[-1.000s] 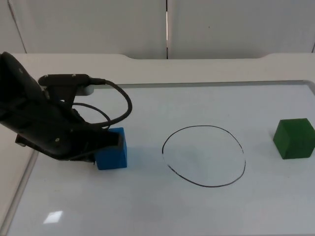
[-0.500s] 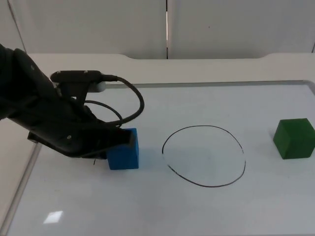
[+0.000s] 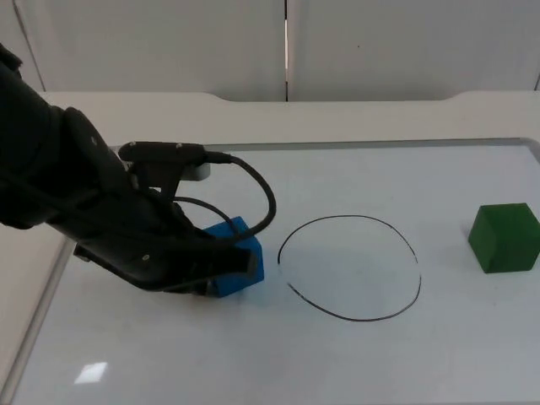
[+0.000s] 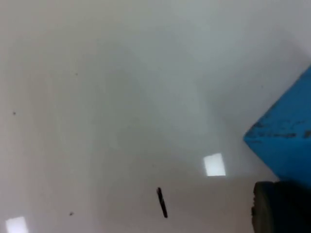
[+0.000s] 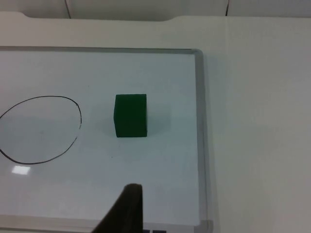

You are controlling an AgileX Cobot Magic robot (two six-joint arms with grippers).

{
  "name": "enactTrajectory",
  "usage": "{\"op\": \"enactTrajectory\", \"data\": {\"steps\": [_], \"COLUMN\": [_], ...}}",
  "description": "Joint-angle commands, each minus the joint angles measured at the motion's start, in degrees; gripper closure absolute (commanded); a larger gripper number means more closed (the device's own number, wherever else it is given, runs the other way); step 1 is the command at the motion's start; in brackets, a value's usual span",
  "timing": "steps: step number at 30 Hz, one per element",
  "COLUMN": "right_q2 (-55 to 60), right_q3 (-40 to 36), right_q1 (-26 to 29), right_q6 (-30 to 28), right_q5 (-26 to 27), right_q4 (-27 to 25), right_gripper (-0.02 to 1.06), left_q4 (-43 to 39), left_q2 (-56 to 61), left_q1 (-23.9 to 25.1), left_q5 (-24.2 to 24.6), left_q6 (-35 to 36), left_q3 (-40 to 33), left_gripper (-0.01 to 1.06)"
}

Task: Push the two cubes into the marked area.

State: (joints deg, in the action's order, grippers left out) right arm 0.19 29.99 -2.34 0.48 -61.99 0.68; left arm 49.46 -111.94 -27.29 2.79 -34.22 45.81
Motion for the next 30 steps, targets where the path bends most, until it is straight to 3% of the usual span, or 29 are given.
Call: {"op": "enactTrajectory", "data": {"steps": [1,20,30], "right_q2": [-0.19,-0.19,-0.19], "right_q3": [-0.43,-0.43,-0.43], "right_q1": [-0.19,-0.19,-0.19], "right_q6": [-0.07,-0.07,-0.07], "right_q5": [0.14,0.14,0.14], "right_q4": [0.05,0.05,0.05], "right_gripper": [0.0,0.0,0.0], "left_q4": [1.46,1.71,2.6], "left_q2": [-0.09,-0.09,-0.09], "left_q1": [-0.4,-0.4,-2.68], "left_q5": [-1.38,-2.06,-2.79], "left_q6": [0.61,0.49,0.6], "left_q3": [0.24,2.58,2.82], "left_gripper": [1.05,1.05,1.05]}}
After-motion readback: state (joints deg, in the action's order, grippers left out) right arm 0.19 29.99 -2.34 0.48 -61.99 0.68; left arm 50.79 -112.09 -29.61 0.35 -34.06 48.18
